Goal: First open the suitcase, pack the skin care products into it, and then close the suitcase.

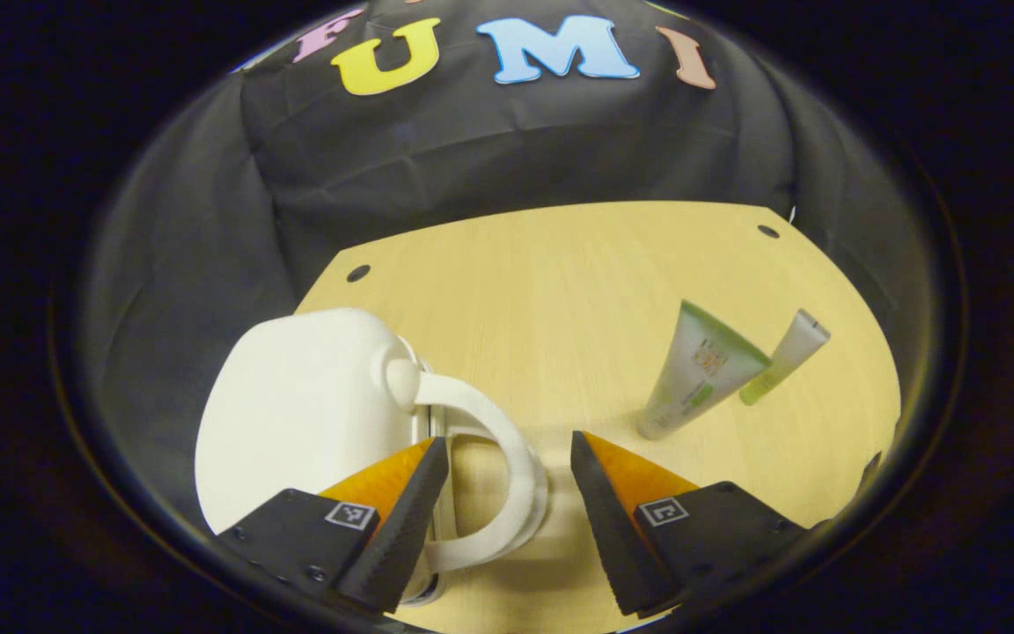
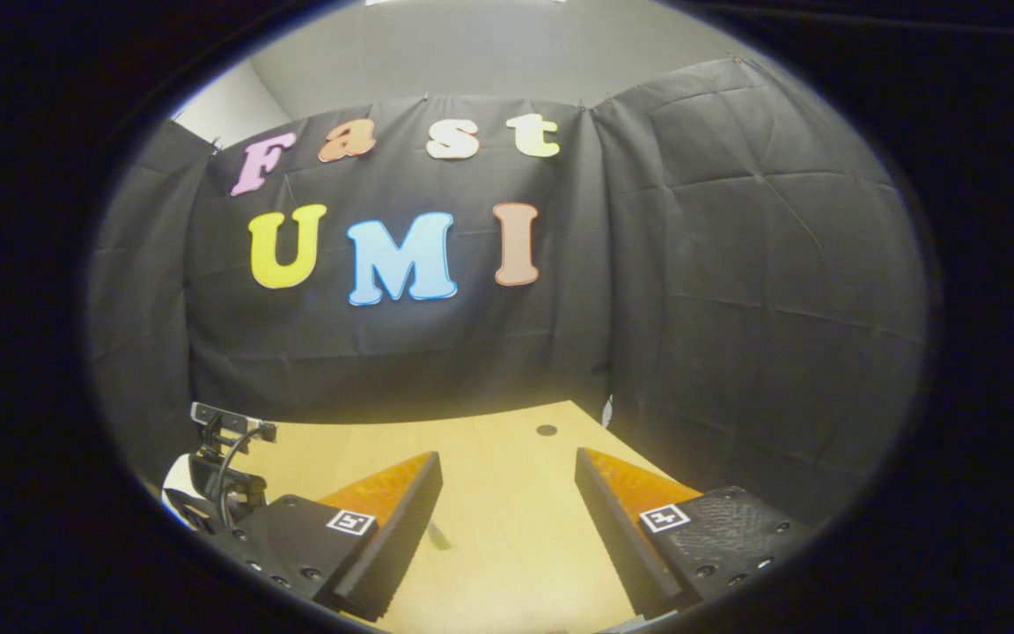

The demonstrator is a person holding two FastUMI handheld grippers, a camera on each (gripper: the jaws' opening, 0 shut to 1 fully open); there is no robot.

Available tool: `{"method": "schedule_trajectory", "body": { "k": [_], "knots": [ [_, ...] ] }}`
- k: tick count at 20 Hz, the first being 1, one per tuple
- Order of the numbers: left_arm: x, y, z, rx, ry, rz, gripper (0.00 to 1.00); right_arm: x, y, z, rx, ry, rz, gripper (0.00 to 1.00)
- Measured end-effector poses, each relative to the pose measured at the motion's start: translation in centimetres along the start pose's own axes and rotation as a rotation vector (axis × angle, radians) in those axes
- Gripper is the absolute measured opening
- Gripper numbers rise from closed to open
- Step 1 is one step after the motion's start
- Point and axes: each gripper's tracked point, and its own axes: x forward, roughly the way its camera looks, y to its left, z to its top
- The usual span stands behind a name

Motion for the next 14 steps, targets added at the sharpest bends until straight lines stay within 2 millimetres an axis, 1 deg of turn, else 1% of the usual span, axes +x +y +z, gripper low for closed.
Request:
{"method": "schedule_trajectory", "body": {
  "k": [1, 2, 3, 4, 5, 6, 7, 8, 10, 12, 13, 14],
  "knots": [
    [0.7, -0.1, -0.7, 0.001, 0.027, 0.005, 0.92, -0.1, -0.1, -0.2, 0.000, 0.009, -0.006, 0.92],
    [1.1, -0.5, -1.5, -0.018, 0.068, -0.009, 0.67, -0.2, -0.1, -0.4, -0.001, 0.016, -0.010, 0.93],
    [1.3, -0.6, -2.2, -0.037, 0.111, -0.007, 0.46, -0.3, -0.2, -0.7, -0.004, 0.020, -0.015, 0.92],
    [1.0, -1.0, -2.4, -0.035, 0.130, -0.034, 0.26, -0.4, -0.1, -0.7, -0.009, 0.023, -0.019, 0.93],
    [0.8, -0.9, -2.6, -0.019, 0.127, -0.048, 0.26, -0.5, -0.1, -0.8, -0.015, 0.024, -0.022, 0.93],
    [0.6, -0.8, -2.5, -0.006, 0.111, -0.061, 0.21, -0.5, 0.0, -0.7, -0.019, 0.025, -0.022, 0.93],
    [0.5, -1.0, -2.5, -0.003, 0.094, -0.077, 0.21, -0.5, 0.3, -0.8, -0.021, 0.026, -0.019, 0.93],
    [0.1, -1.2, -2.1, -0.006, 0.082, -0.100, 0.16, -0.4, 0.6, -0.9, -0.023, 0.030, -0.014, 0.93],
    [-0.9, -1.0, -1.9, -0.010, 0.081, -0.131, 0.16, -0.1, 1.4, -1.0, -0.027, 0.037, 0.001, 0.93],
    [-2.3, -0.6, -1.1, 0.002, 0.053, -0.158, 0.16, 0.0, 2.6, -0.9, -0.032, 0.037, 0.026, 0.93],
    [-3.5, -0.5, -0.8, 0.020, 0.037, -0.180, 0.16, 0.1, 3.2, -1.0, -0.038, 0.039, 0.039, 0.93],
    [-4.6, -0.1, -0.7, 0.043, 0.024, -0.198, 0.19, 0.3, 3.6, -0.9, -0.046, 0.039, 0.052, 0.93]
  ]
}}
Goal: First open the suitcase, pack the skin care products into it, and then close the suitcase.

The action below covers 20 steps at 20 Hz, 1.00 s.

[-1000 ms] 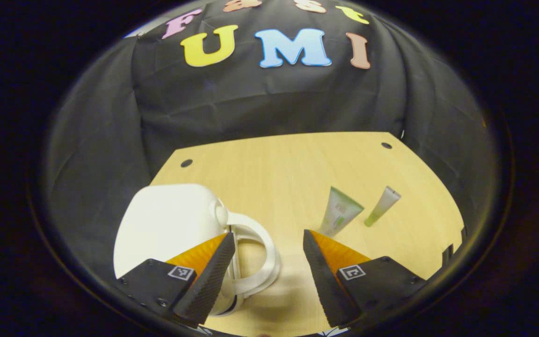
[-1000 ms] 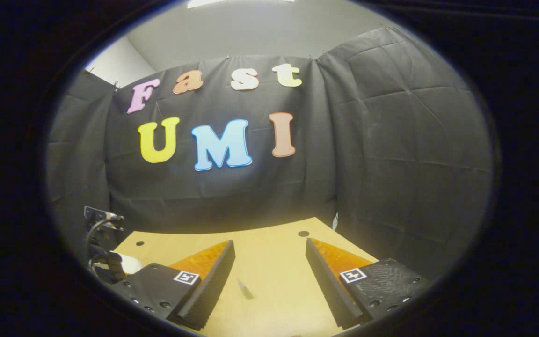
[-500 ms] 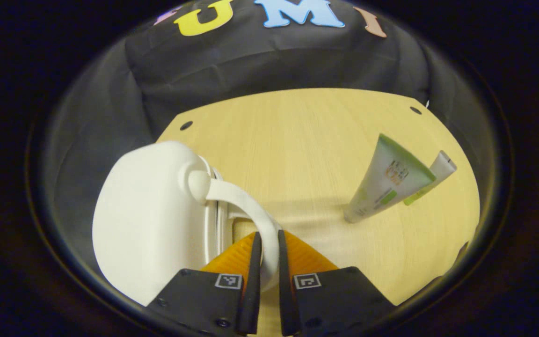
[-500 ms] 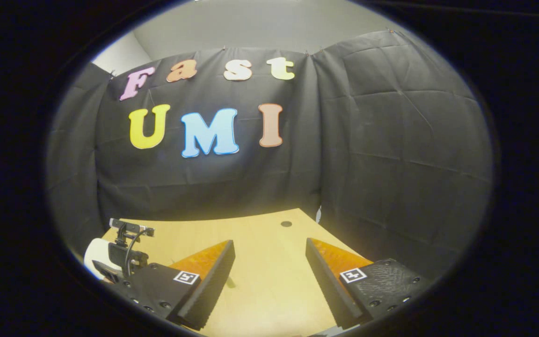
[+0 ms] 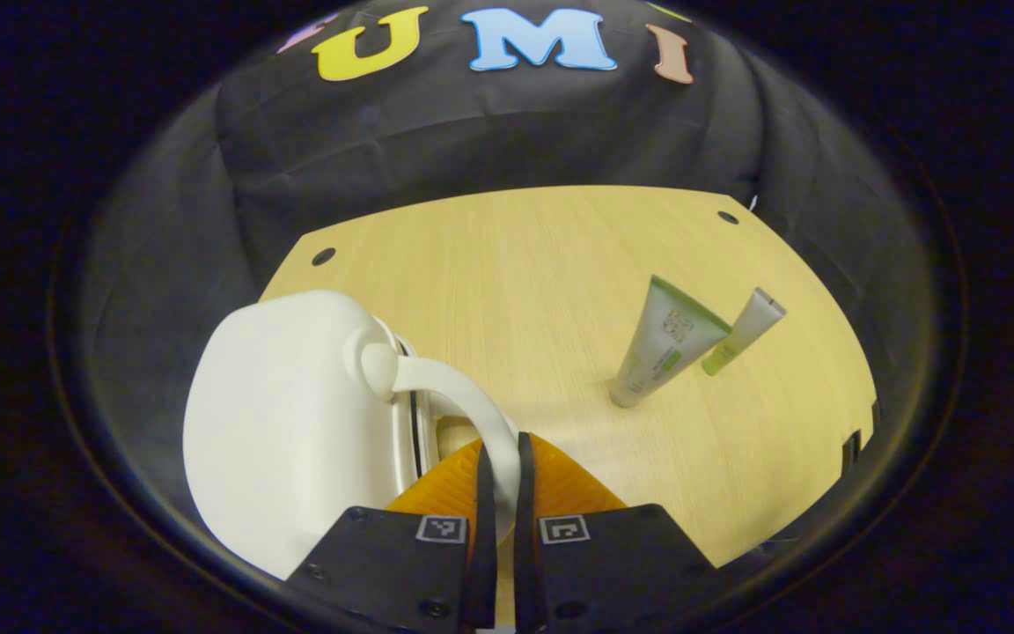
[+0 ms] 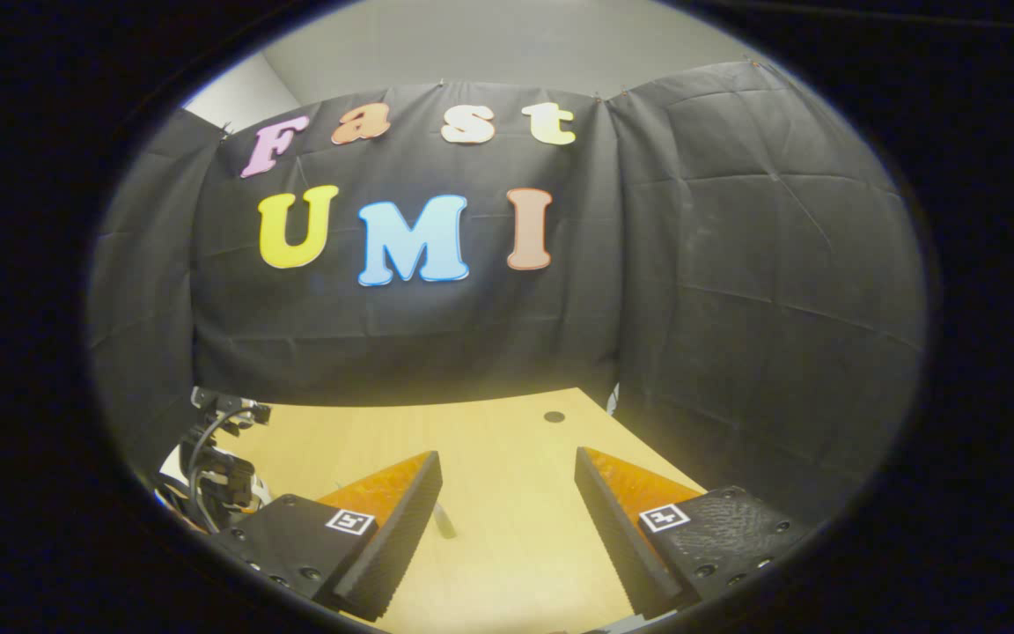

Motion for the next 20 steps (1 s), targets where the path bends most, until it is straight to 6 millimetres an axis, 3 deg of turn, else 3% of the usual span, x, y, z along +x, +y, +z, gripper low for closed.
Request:
{"method": "schedule_trajectory", "body": {
  "k": [4, 9, 12, 15, 18, 20],
  "knots": [
    [-4.2, 1.4, 0.3, 0.071, -0.021, -0.038, 0.16, 0.7, 2.3, -0.2, -0.005, 0.006, 0.059, 0.93],
    [-9.9, 5.8, 4.5, 0.096, -0.116, -0.001, 0.16, 1.3, 3.8, -0.9, 0.010, 0.023, 0.105, 0.93],
    [-12.5, 9.6, 7.0, 0.117, -0.178, 0.061, 0.16, 1.5, 4.1, -0.9, 0.021, 0.026, 0.113, 0.93],
    [-14.2, 12.9, 8.0, 0.142, -0.209, 0.108, 0.16, 1.8, 3.9, -1.4, 0.040, 0.036, 0.116, 0.93],
    [-16.8, 18.2, 10.6, 0.233, -0.276, 0.256, 0.16, 2.2, 3.3, -1.7, 0.065, 0.051, 0.102, 0.93],
    [-17.5, 22.0, 11.6, 0.310, -0.279, 0.373, 0.14, 2.3, 2.9, -2.1, 0.094, 0.065, 0.094, 0.93]
  ]
}}
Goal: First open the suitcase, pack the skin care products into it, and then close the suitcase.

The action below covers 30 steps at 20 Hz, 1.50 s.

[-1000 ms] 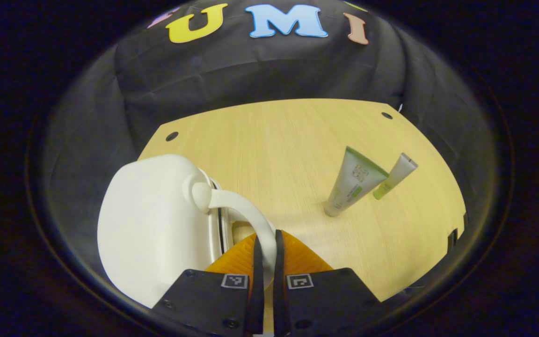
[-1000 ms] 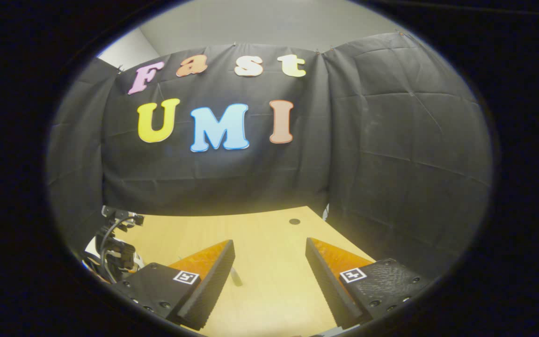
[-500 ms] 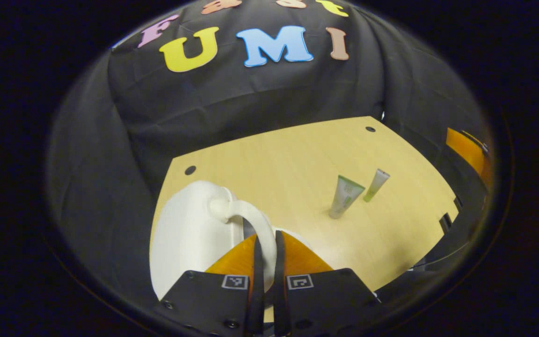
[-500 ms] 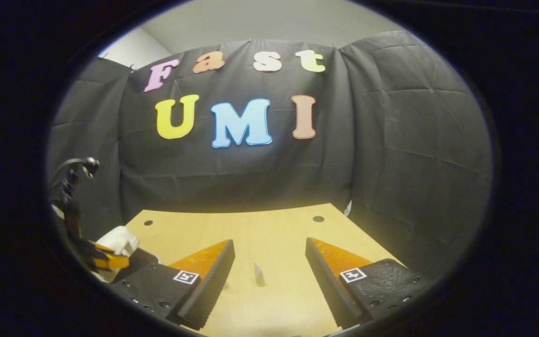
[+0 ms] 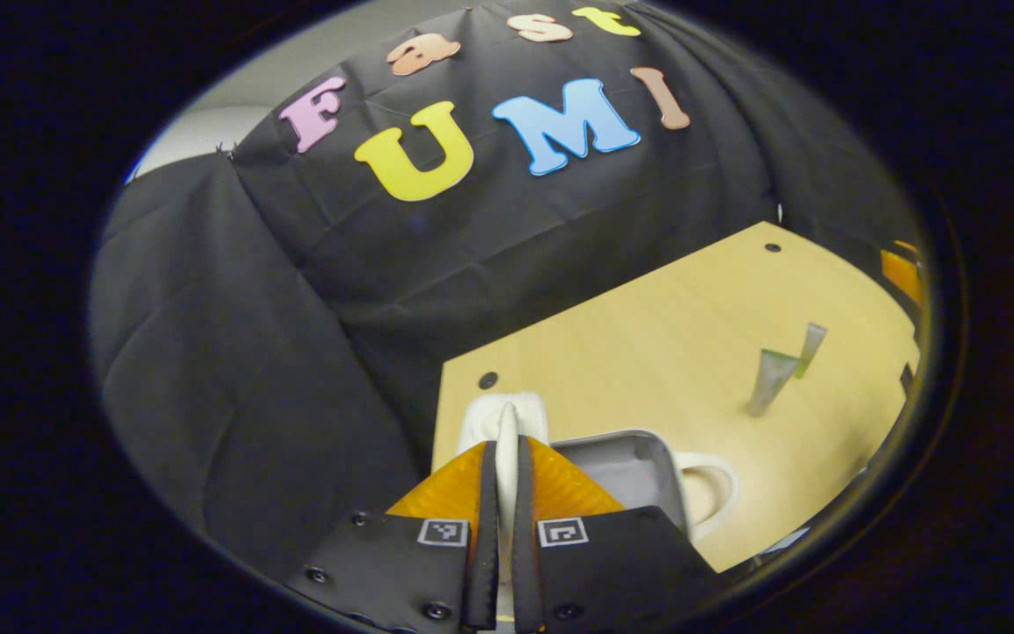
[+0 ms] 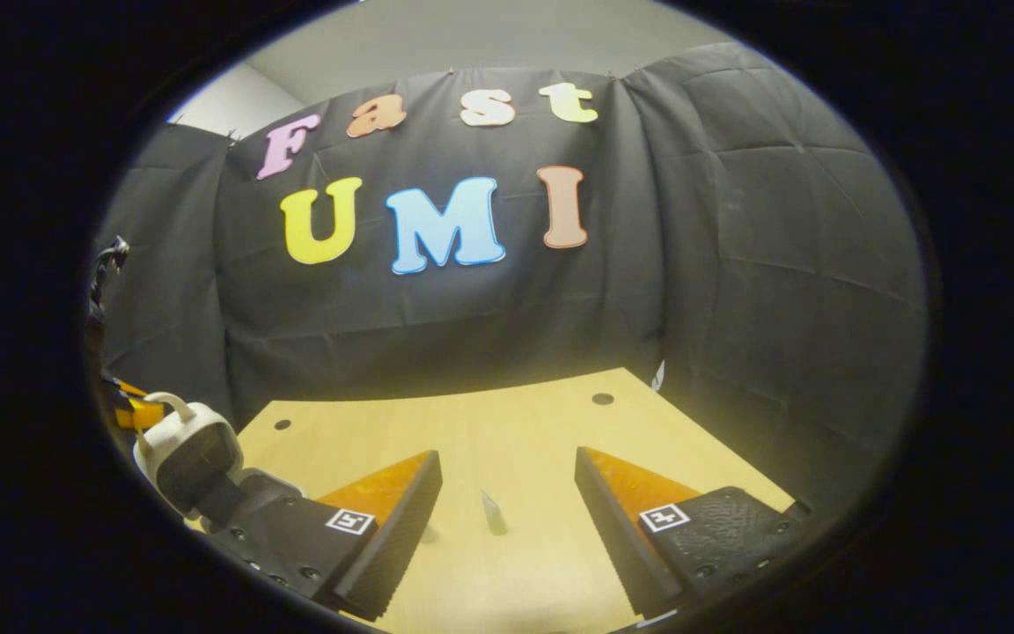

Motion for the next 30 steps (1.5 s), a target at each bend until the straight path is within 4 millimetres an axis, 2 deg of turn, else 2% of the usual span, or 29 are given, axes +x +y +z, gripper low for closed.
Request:
{"method": "schedule_trajectory", "body": {
  "k": [5, 8, 11, 14, 19, 20, 21, 24, 26, 28, 30],
  "knots": [
    [2.2, 9.0, -2.0, 0.047, 0.050, 0.187, 0.14, 0.2, -1.1, -0.9, 0.059, 0.027, -0.028, 0.92],
    [4.8, 13.3, -4.3, 0.077, 0.051, 0.262, 0.14, 0.4, -1.8, -1.1, 0.090, 0.038, -0.048, 0.93],
    [8.1, 17.1, -8.2, 0.148, 0.104, 0.321, 0.15, 0.8, -2.3, -1.5, 0.125, 0.055, -0.064, 0.94],
    [9.5, 19.4, -12.8, 0.116, 0.174, 0.370, 0.15, 0.9, -2.6, -1.7, 0.135, 0.061, -0.082, 0.94],
    [11.9, 23.2, -17.6, 0.071, 0.248, 0.414, 0.14, 1.3, -2.6, -2.0, 0.139, 0.075, -0.087, 0.94],
    [12.0, 24.1, -18.7, 0.063, 0.265, 0.445, 0.21, 1.3, -2.5, -2.0, 0.137, 0.079, -0.084, 0.94],
    [12.1, 24.3, -19.6, 0.036, 0.265, 0.442, 0.22, 1.2, -2.5, -2.0, 0.135, 0.080, -0.082, 0.94],
    [12.3, 22.8, -20.0, -0.036, 0.251, 0.408, 0.94, 1.3, -2.5, -2.1, 0.128, 0.081, -0.082, 0.94],
    [11.7, 20.6, -19.8, -0.034, 0.242, 0.402, 0.95, 1.4, -2.4, -2.2, 0.129, 0.088, -0.077, 0.94],
    [12.1, 18.1, -18.5, -0.050, 0.208, 0.359, 0.98, 1.5, -2.3, -2.4, 0.123, 0.095, -0.071, 0.94],
    [12.5, 13.5, -16.5, -0.087, 0.156, 0.264, 0.97, 1.5, -2.4, -2.6, 0.118, 0.102, -0.066, 0.94]
  ]
}}
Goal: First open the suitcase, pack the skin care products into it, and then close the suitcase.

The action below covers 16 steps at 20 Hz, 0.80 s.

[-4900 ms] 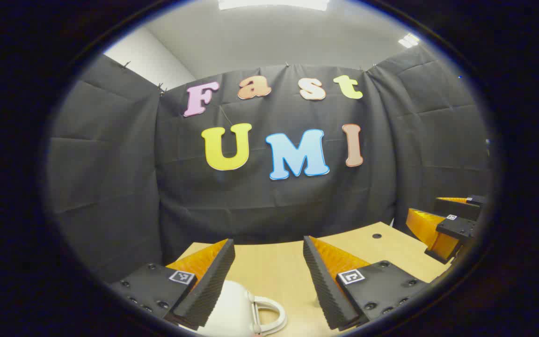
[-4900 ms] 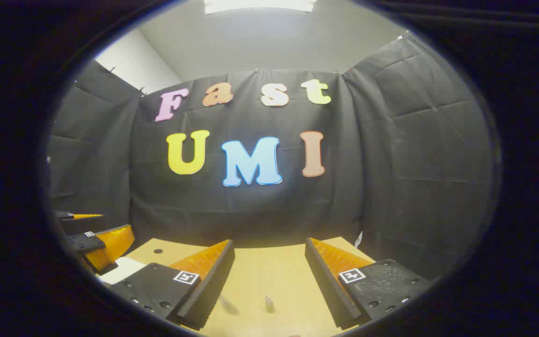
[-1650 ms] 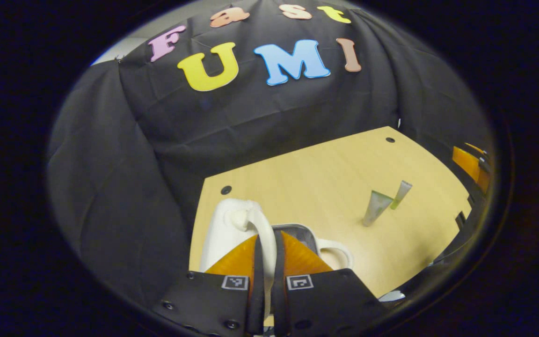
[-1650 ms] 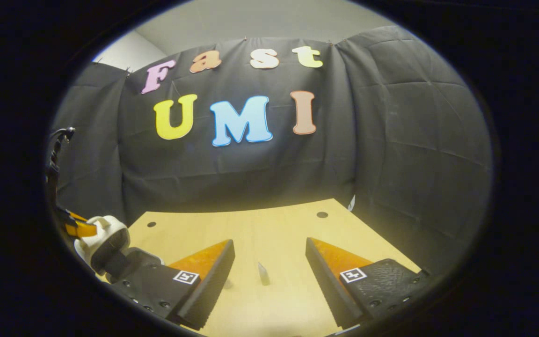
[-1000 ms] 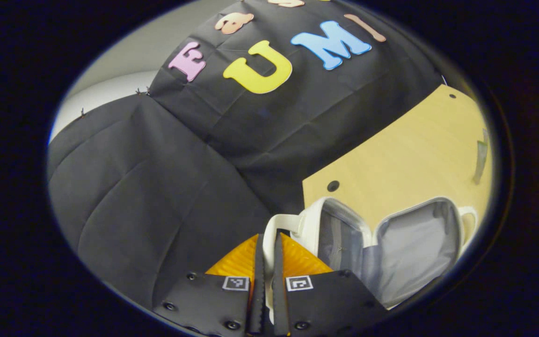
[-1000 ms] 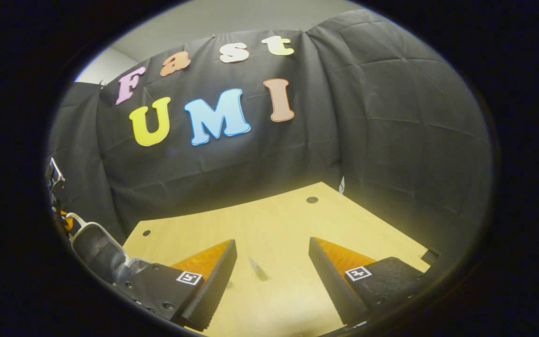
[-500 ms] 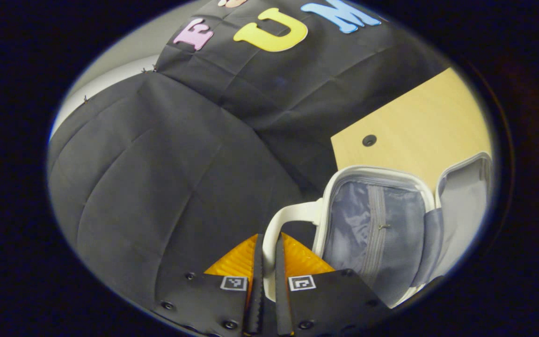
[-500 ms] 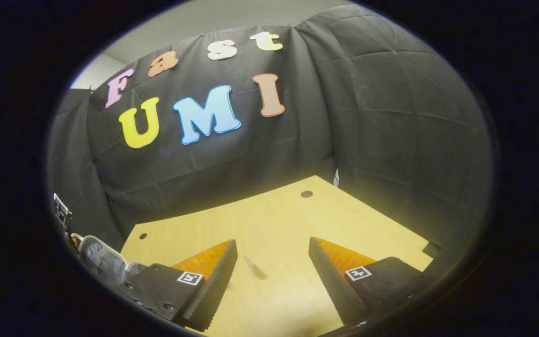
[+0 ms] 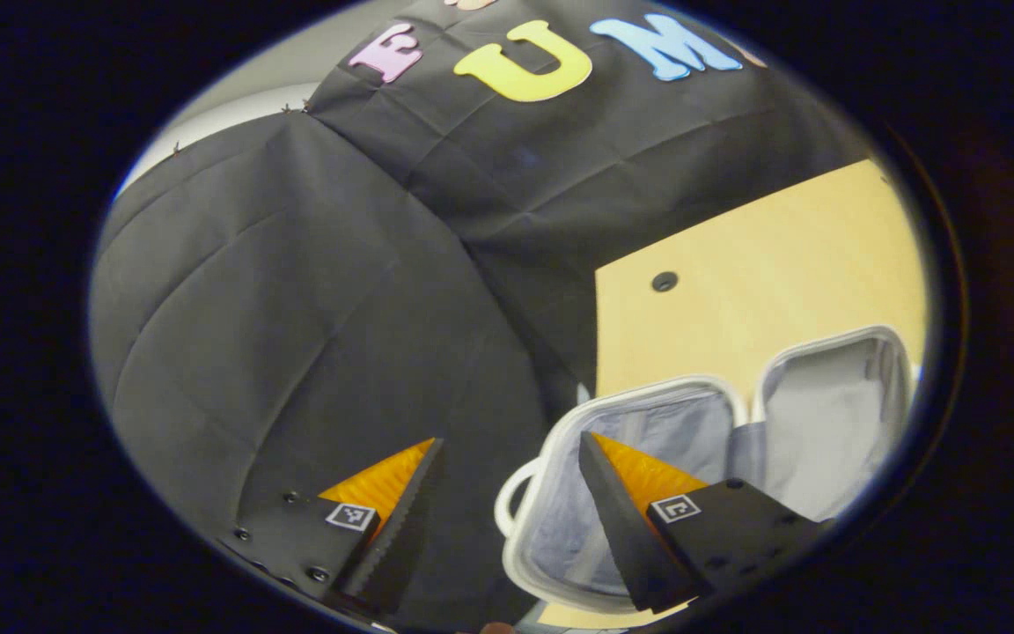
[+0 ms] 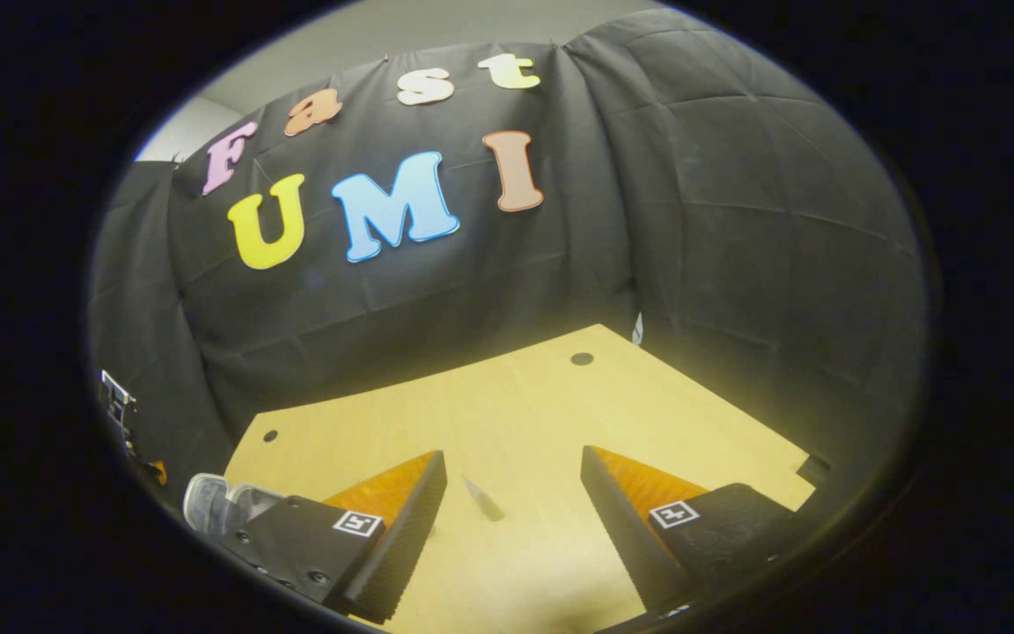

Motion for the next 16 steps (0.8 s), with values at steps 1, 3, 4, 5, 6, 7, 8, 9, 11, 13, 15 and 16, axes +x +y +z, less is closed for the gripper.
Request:
{"method": "schedule_trajectory", "body": {
  "k": [1, 3, 4, 5, 6, 7, 8, 9, 11, 13, 15, 16],
  "knots": [
    [-0.8, -3.0, 1.4, -0.012, -0.023, -0.061, 0.98, -0.1, 0.0, 0.0, -0.003, 0.002, 0.001, 0.94],
    [-2.5, -8.9, 4.2, -0.023, -0.068, -0.172, 0.98, -0.1, -0.3, 0.0, -0.011, 0.002, -0.003, 0.94],
    [-3.4, -12.3, 5.4, -0.028, -0.092, -0.239, 0.97, -0.1, -0.4, 0.0, -0.013, 0.004, -0.005, 0.94],
    [-4.6, -15.9, 6.4, -0.034, -0.110, -0.321, 0.98, -0.1, -0.6, -0.2, -0.014, 0.007, -0.009, 0.94],
    [-5.6, -19.2, 7.4, -0.032, -0.119, -0.395, 0.98, -0.2, -0.9, -0.3, -0.015, 0.012, -0.015, 0.94],
    [-7.6, -23.3, 7.3, -0.020, -0.121, -0.480, 0.97, -0.5, -1.6, -0.5, -0.016, 0.015, -0.023, 0.94],
    [-9.2, -27.1, 7.6, -0.016, -0.123, -0.559, 0.97, -0.9, -2.2, -0.7, -0.015, 0.018, -0.033, 0.94],
    [-11.5, -30.4, 7.4, -0.015, -0.123, -0.642, 0.98, -1.0, -2.9, -0.8, -0.011, 0.020, -0.044, 0.94],
    [-15.7, -37.1, 7.1, -0.001, -0.113, -0.813, 0.98, -1.4, -4.1, -0.9, -0.003, 0.021, -0.070, 0.94],
    [-19.7, -41.9, 6.9, 0.041, -0.121, -0.949, 0.98, -1.8, -5.6, -0.9, 0.006, 0.020, -0.103, 0.94],
    [-22.0, -45.3, 6.9, 0.070, -0.138, -1.003, 0.98, -2.2, -7.2, -1.1, 0.020, 0.023, -0.136, 0.94],
    [-22.4, -46.7, 7.3, 0.068, -0.144, -1.007, 0.98, -2.5, -8.1, -1.1, 0.028, 0.026, -0.152, 0.94]
  ]
}}
